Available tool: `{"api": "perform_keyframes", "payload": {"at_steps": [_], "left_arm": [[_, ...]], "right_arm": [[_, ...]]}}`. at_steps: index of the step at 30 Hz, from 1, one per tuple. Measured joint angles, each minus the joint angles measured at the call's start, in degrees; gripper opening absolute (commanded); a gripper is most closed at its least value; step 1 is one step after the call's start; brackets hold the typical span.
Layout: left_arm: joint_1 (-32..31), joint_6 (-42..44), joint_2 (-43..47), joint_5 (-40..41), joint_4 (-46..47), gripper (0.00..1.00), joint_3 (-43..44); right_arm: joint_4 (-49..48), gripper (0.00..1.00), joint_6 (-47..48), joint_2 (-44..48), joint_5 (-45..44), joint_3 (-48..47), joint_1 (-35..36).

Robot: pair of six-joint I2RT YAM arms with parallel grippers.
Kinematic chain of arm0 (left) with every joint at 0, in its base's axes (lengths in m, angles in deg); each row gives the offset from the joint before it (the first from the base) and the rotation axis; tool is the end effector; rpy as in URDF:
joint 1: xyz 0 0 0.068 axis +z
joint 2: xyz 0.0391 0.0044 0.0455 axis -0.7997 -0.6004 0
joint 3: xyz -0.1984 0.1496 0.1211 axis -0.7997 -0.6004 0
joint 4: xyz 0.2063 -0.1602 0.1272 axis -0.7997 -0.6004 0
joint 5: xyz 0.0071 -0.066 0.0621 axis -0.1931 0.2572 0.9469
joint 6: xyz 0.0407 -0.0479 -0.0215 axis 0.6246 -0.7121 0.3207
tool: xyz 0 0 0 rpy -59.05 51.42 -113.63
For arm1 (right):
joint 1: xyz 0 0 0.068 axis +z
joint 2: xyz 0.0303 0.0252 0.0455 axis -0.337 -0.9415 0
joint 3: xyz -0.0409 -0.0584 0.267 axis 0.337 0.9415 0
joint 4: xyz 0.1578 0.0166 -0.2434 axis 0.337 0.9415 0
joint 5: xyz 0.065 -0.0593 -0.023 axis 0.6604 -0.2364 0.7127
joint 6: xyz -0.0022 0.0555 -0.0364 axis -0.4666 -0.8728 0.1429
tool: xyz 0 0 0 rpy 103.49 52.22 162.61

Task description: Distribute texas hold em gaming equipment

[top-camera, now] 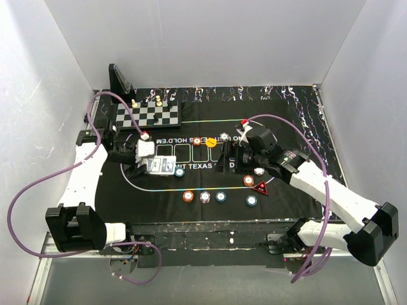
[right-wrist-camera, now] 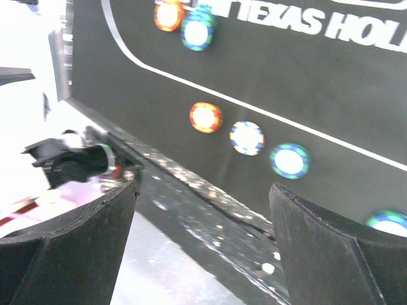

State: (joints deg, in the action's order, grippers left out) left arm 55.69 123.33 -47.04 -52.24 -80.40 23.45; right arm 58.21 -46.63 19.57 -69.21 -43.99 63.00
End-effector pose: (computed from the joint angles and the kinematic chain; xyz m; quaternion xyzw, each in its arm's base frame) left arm 0.2382 -0.0285 0.2777 0.6447 0.6458 -0.2530 0.3214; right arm 0.2069 0.2064 0.2988 -0.0621 0.8990 0.3367 0.2731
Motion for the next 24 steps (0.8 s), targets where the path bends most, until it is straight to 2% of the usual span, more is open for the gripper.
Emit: {"api": "perform_keyframes", "payload": {"at_steps": [6,12,17,24], "left_arm": [[-2.23,-15.63,-0.79,-3.72,-0.17,0.0,10.47],[-9.03,-31.28,-0.79,-2.36,1.22,0.0,14.05],[-12.33,-38.07,-0.79,0.02,3.1,0.0,14.58],[-13.42,-42.51,-0.74,2.38,6.12,0.0,14.73]], "right_arm": [[-14.56,0.93,-8.76,-0.79,8.72,-0.07,0.2],[-26.49,0.93,-14.73,-7.72,13.64,-2.78,1.88],[-30.03,0.93,-17.22,-12.7,15.5,-7.17,2.69],[-34.05,0.91,-20.7,-16.87,17.18,-9.38,3.13]]}}
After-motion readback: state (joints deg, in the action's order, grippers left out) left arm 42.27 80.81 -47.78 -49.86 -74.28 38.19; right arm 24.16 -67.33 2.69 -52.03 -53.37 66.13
